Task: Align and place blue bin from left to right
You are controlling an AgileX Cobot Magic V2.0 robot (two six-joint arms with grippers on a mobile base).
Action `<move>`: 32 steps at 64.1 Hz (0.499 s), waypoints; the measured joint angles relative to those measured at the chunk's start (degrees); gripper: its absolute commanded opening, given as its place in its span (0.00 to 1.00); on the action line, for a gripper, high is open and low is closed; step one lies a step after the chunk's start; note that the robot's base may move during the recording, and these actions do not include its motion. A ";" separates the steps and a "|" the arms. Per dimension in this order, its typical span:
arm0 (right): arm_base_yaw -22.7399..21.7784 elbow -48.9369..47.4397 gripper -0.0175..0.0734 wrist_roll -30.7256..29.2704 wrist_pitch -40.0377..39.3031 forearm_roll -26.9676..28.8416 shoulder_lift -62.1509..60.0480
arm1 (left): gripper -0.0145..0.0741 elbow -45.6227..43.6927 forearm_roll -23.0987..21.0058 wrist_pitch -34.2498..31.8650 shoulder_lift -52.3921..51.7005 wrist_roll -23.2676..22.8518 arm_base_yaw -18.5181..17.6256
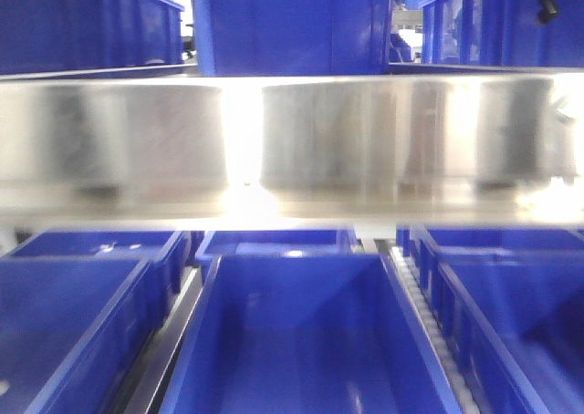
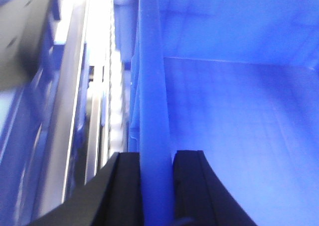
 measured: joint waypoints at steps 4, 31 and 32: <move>0.00 0.00 0.12 0.00 0.00 0.10 0.02 | 0.14 0.00 0.04 0.10 0.00 0.00 0.00; -0.13 -0.02 0.12 0.00 0.10 0.10 -0.09 | 0.14 0.00 -0.07 0.10 0.00 0.00 -0.03; -0.13 -0.02 0.12 0.00 0.10 0.10 -0.09 | 0.14 0.00 -0.07 0.10 0.00 0.00 -0.03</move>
